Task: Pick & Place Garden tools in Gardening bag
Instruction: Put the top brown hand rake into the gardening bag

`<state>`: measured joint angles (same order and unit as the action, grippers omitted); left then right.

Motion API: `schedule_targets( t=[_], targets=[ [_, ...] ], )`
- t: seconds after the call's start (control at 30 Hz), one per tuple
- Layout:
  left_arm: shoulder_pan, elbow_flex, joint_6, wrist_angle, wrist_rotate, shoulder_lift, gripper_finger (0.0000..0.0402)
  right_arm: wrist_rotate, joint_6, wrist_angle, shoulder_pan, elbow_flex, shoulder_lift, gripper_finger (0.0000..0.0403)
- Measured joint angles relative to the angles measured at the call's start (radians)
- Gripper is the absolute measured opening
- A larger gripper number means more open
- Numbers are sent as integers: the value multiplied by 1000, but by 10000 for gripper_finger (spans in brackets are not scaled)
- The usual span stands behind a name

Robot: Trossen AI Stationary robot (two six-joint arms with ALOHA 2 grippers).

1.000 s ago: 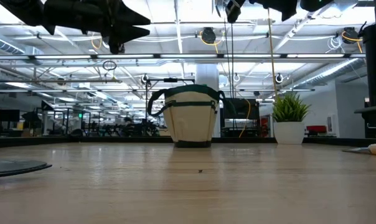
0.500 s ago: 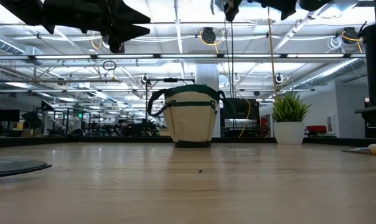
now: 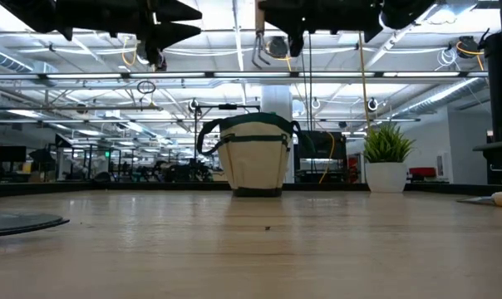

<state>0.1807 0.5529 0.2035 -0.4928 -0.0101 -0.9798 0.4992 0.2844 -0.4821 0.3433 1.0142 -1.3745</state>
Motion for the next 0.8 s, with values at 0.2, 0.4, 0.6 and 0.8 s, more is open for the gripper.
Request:
schedule_targets(
  t=[0.2,0.4,0.6,0.8],
  targets=[
    [-1,0,39,-63,-1,-14,162,-5,-16,-59,-26,9,-57,54],
    [-14,35,64,-63,-1,-63,185,7,-17,-77,-35,60,-109,54],
    [-37,78,53,-58,0,-140,231,31,-23,-72,-37,91,-130,54],
    [-42,135,62,-59,3,-221,261,53,-35,-57,-37,92,-131,54]
  ],
)
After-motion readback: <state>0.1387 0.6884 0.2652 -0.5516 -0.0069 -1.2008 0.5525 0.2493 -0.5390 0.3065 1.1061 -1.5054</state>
